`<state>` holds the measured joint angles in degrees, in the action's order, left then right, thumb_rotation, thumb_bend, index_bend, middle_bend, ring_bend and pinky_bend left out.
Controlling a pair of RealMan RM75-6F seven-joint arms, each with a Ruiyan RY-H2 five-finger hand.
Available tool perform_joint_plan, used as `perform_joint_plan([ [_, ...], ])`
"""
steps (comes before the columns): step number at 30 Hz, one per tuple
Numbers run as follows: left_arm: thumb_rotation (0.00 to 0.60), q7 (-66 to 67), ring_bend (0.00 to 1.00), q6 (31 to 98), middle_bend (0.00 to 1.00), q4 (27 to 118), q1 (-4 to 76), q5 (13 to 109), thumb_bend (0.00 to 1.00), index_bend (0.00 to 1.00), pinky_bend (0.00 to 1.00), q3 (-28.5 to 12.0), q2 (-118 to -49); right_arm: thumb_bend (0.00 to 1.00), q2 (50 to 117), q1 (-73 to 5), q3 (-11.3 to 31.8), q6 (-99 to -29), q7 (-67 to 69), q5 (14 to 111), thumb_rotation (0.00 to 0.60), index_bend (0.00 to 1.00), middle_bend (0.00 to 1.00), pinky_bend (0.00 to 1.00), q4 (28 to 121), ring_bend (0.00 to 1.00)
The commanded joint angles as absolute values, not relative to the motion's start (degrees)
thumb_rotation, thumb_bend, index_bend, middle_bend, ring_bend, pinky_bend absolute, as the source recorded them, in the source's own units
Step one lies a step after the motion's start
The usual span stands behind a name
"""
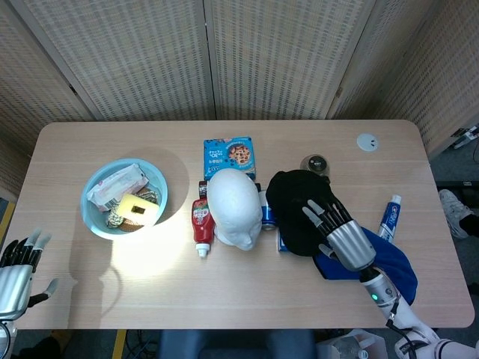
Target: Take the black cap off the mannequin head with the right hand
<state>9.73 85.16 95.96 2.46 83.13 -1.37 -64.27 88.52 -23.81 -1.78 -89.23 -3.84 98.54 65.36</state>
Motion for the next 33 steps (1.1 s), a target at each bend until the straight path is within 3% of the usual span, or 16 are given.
perform_joint_plan([
  [1, 0.6, 9.8, 0.08, 85.1, 0.01, 96.1, 2.6, 83.1, 0.25, 0.04, 0.03, -1.4, -64.2, 0.0, 86.5, -22.2, -0.6, -92.1, -4.2, 98.9, 0.6, 0.0, 0.0, 0.0, 67.8, 0.0],
  [4, 0.6, 9.9, 0.08, 85.2, 0.01, 96.2, 2.8, 83.4, 0.25, 0.04, 0.03, -1.7, -64.0, 0.0, 83.6, -20.9, 0.1, -93.8, -5.4, 98.5, 0.6, 0.0, 0.01, 0.0, 71.4, 0.0],
  [7, 0.6, 10.0, 0.08, 85.4, 0.01, 96.4, 2.9, 83.5, 0.25, 0.04, 0.03, -1.9, -63.8, 0.0, 80.7, -19.6, 0.3, -94.7, -6.5, 98.0, 0.6, 0.04, 0.1, 0.01, 74.6, 0.02],
  [13, 0.6, 10.1, 0.08, 85.4, 0.01, 96.7, 3.3, 83.9, 0.25, 0.04, 0.03, -2.1, -63.7, 0.0, 73.7, -16.3, -0.2, -94.1, -8.3, 95.2, 0.6, 0.21, 0.26, 0.17, 82.3, 0.18],
  [20, 0.6, 10.5, 0.08, 85.3, 0.01, 96.9, 3.7, 84.3, 0.25, 0.04, 0.03, -2.2, -64.0, 0.0, 65.9, -12.5, -2.1, -92.4, -9.1, 92.5, 0.6, 0.22, 0.26, 0.19, 90.8, 0.18],
  [33, 0.6, 10.8, 0.08, 85.3, 0.01, 96.9, 4.1, 85.0, 0.25, 0.04, 0.03, -2.2, -64.5, 0.0, 62.6, -8.1, -2.5, -91.6, -5.0, 90.5, 0.6, 0.22, 0.26, 0.19, 90.7, 0.17],
])
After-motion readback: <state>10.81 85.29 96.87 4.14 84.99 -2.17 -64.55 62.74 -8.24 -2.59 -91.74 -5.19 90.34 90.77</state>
